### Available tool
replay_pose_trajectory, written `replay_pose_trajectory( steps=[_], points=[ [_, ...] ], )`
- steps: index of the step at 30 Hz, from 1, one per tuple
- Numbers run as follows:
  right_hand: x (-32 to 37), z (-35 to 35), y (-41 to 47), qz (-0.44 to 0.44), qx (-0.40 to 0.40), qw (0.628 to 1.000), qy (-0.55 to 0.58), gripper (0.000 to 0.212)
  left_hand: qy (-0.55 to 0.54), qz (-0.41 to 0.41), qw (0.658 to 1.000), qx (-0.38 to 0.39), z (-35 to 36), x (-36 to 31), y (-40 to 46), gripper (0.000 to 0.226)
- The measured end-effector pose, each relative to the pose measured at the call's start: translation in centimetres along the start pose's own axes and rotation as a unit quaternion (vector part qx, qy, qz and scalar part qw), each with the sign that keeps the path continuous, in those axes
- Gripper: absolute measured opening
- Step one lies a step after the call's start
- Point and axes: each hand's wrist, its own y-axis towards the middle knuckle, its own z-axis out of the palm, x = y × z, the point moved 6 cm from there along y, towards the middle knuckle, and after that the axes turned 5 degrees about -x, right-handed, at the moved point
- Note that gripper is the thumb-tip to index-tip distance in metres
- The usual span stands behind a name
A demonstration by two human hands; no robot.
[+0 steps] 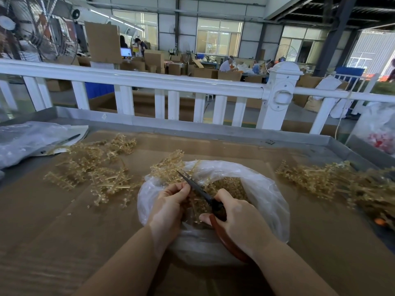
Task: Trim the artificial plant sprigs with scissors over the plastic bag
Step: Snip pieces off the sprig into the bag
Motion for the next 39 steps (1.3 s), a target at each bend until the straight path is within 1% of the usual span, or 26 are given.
replay_pose_trajectory(
  steps=[5, 7, 13, 17, 20, 26, 32, 34, 39],
  points=[
    [-0.23, 0.25, 0.09, -0.004, 0.002, 1.0, -0.018, 0.036, 0.005, -0.006, 1.0, -0.008, -0.25, 0.18, 0.18, 0.02],
    [-0.26, 0.28, 0.07, -0.007, -0.003, 1.0, -0.022, 0.035, 0.006, -0.007, 1.0, -0.01, -0.31, 0.24, 0.17, 0.018],
    [-0.18, 0.21, -0.02, -0.011, -0.018, 1.0, -0.021, 0.033, 0.004, 0.013, 1.0, -0.01, -0.22, 0.15, -0.06, 0.021],
    [-0.03, -0.01, -0.35, -0.012, -0.035, 0.999, -0.012, 0.035, 0.005, 0.029, 1.0, -0.003, -0.08, -0.05, -0.21, 0.032],
    [0.12, -0.1, -0.51, -0.014, -0.035, 0.999, -0.017, 0.035, 0.024, 0.038, 0.999, -0.001, -0.07, -0.13, -0.09, 0.034],
    [0.32, -0.09, -0.42, -0.011, -0.033, 0.999, -0.018, 0.037, 0.045, 0.04, 0.998, 0.004, -0.26, 0.12, 0.15, 0.026],
    [0.43, -0.24, -0.16, -0.006, -0.029, 0.999, -0.015, 0.041, 0.052, 0.037, 0.998, 0.003, -0.38, 0.25, 0.4, 0.006],
    [0.46, -0.32, 0.0, -0.002, -0.022, 1.0, -0.006, 0.041, 0.055, 0.036, 0.998, 0.003, -0.4, 0.24, 0.42, 0.007],
    [0.5, -0.31, 0.3, 0.001, -0.006, 1.0, 0.006, 0.038, 0.046, 0.035, 0.998, 0.002, -0.33, 0.27, 0.38, 0.018]
  ],
)
